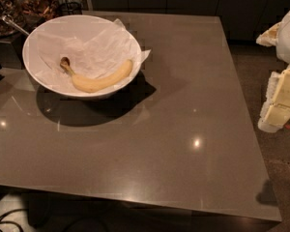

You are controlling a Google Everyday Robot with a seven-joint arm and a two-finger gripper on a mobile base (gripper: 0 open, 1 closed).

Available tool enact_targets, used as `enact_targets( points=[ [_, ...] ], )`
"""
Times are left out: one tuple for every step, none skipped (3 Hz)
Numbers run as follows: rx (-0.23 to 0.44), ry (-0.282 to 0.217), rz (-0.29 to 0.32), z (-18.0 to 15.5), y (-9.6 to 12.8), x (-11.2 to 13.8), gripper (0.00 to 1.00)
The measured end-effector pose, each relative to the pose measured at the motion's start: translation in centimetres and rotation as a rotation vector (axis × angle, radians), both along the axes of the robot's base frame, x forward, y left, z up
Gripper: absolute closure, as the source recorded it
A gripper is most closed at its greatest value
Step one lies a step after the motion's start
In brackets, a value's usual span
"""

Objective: Pick banana from white bowl

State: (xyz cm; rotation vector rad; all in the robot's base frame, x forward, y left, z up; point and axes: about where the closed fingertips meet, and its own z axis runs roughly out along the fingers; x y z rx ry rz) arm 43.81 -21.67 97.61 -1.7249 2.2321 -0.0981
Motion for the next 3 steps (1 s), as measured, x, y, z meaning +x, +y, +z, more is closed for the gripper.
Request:
enact_targets(
  points=[
    [-0.003,-0.013,0.010,0.6,0.7,0.2,0.00],
    [-0.025,-0.005,0.047,1.1,2.3,0.7,0.00],
    [-0.044,0.006,0.103,1.2,4.5,1.3,0.00]
  ],
)
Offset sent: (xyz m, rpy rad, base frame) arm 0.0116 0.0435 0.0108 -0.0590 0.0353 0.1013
